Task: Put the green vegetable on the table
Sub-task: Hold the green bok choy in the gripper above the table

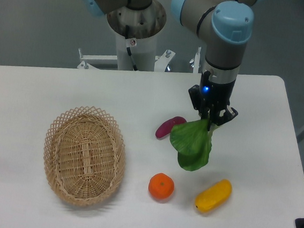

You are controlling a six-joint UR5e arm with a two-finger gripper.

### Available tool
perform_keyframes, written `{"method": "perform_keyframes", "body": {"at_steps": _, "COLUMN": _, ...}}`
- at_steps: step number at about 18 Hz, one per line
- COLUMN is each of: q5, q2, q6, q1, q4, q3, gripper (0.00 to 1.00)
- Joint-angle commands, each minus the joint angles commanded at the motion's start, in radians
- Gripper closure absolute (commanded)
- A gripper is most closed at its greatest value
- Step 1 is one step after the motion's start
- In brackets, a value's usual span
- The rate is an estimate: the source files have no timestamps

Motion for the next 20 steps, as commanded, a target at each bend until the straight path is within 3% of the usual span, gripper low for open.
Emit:
{"method": "perform_keyframes", "body": {"at_steps": 10, "q5": 0.006, "q2": 0.003, "q6": 0.006, "q1": 0.009, "q4": 0.005, "q3": -0.034, "gripper": 0.72}}
{"method": "perform_keyframes", "body": {"at_steps": 15, "q5": 0.009, "q2": 0.014, "q6": 0.063, "q1": 0.015, "q4": 0.012, "q3": -0.078, "gripper": 0.71}}
{"method": "perform_keyframes", "body": {"at_steps": 20, "q5": 0.009, "q2": 0.008, "q6": 0.187, "q1": 0.070, "q4": 0.020, "q3": -0.117, "gripper": 0.72}}
